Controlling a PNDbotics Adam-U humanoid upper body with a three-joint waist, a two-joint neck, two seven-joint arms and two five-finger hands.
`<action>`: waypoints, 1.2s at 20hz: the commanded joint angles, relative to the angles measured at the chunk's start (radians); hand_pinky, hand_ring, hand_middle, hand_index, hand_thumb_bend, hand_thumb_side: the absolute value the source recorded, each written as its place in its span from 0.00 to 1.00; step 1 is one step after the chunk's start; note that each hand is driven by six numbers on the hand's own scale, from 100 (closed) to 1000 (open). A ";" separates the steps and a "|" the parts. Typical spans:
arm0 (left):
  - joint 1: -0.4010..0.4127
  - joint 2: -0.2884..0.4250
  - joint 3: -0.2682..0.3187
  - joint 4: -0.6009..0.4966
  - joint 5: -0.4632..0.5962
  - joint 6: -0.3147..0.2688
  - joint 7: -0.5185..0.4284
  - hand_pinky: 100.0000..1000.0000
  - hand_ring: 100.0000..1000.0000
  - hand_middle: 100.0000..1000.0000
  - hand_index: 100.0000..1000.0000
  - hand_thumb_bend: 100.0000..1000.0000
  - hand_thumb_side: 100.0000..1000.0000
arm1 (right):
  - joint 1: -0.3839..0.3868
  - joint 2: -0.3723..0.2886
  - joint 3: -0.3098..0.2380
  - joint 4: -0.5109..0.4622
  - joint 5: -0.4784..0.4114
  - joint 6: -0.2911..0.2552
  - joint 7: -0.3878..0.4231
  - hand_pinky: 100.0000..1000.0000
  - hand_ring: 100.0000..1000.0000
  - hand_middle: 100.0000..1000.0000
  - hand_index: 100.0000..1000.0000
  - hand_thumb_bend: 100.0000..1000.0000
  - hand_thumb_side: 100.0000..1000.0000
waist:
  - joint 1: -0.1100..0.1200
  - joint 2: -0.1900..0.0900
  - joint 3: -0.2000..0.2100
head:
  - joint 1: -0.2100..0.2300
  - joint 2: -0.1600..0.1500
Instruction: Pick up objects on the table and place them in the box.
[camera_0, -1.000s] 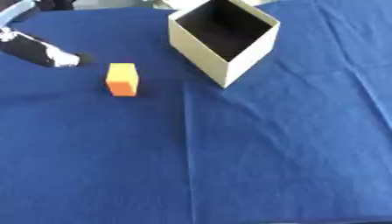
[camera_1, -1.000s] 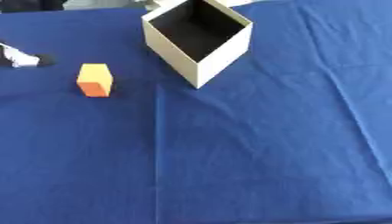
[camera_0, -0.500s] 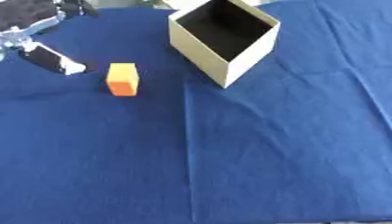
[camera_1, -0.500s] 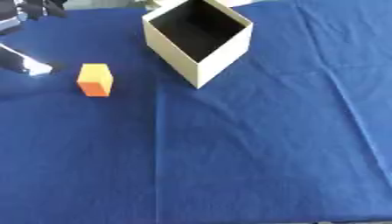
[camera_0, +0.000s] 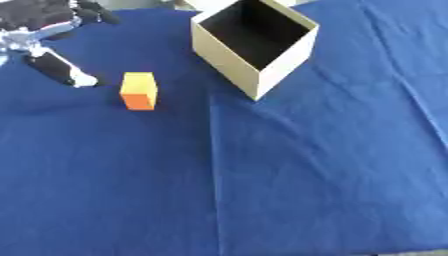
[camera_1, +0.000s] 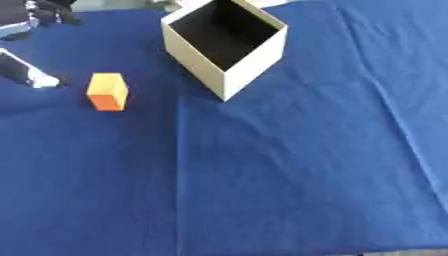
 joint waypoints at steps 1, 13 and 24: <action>-0.045 -0.014 -0.002 0.056 -0.016 -0.028 -0.050 0.70 0.85 0.83 0.95 0.47 0.30 | -0.007 -0.009 -0.006 -0.016 -0.007 0.004 -0.001 0.75 0.65 0.58 0.73 0.00 0.79 | -0.002 -0.017 0.000 | -0.001 0.001; -0.098 -0.071 -0.008 0.116 0.084 -0.030 -0.245 0.72 0.85 0.83 0.95 0.63 0.38 | -0.002 -0.004 -0.007 -0.016 -0.009 0.007 -0.005 0.75 0.65 0.58 0.73 0.00 0.79 | 0.007 -0.016 -0.004 | -0.001 0.004; -0.099 -0.101 0.051 0.132 0.119 0.076 -0.422 0.69 0.83 0.79 0.92 0.68 0.40 | -0.003 0.002 -0.011 -0.016 -0.012 0.007 -0.015 0.75 0.65 0.58 0.73 0.00 0.79 | 0.004 -0.002 -0.013 | 0.006 0.001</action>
